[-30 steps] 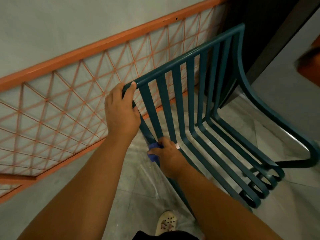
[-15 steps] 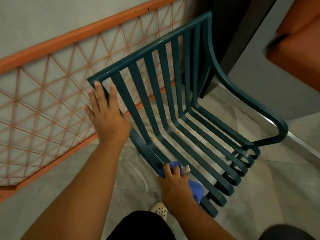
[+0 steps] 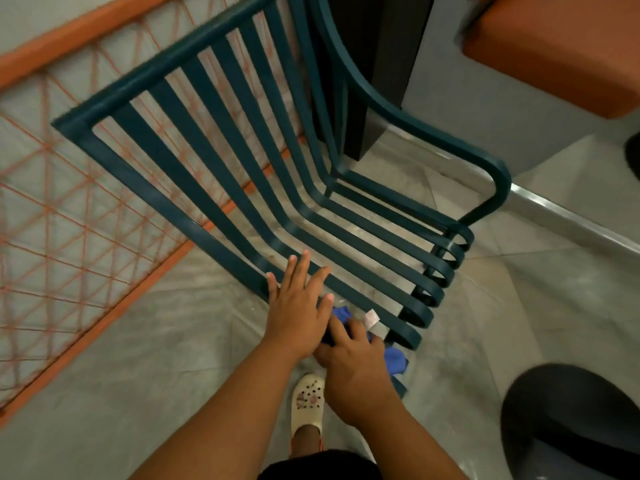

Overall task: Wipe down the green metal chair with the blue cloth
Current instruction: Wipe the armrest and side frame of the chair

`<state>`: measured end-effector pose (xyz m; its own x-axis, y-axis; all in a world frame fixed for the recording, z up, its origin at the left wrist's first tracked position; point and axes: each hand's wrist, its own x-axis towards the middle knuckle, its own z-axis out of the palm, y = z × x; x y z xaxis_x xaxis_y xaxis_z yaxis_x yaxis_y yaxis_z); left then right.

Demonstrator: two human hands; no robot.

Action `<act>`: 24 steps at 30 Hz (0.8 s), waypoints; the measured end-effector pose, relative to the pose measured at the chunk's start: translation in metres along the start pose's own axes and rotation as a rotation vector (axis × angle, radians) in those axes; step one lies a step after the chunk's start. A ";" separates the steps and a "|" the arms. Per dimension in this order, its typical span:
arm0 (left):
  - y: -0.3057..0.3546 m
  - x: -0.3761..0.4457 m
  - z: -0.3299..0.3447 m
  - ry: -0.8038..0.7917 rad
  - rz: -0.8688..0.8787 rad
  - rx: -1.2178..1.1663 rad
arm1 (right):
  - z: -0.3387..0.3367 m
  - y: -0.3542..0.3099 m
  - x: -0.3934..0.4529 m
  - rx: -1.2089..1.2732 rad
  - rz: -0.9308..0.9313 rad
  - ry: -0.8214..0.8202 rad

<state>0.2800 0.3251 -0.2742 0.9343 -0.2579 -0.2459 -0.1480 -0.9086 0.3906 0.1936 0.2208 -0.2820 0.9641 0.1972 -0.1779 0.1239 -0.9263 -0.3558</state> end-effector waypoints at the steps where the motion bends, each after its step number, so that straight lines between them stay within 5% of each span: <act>1: 0.004 -0.001 0.005 -0.018 0.003 -0.010 | 0.001 0.005 -0.007 0.019 -0.005 0.012; 6: 0.015 -0.010 0.022 -0.138 0.035 0.059 | 0.009 0.043 -0.044 0.183 0.008 0.087; 11: 0.030 -0.016 0.030 -0.210 0.092 0.135 | 0.024 0.072 -0.066 0.762 0.315 0.342; 16: 0.053 -0.024 0.043 -0.241 0.138 0.175 | 0.045 0.048 -0.073 0.864 0.324 0.517; 24: 0.052 -0.026 0.050 -0.242 0.197 0.394 | 0.082 0.077 -0.080 1.553 0.856 0.541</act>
<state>0.2315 0.2687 -0.2919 0.7811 -0.4639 -0.4180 -0.4692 -0.8777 0.0972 0.1070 0.1598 -0.3710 0.6396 -0.5091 -0.5759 -0.3765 0.4456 -0.8122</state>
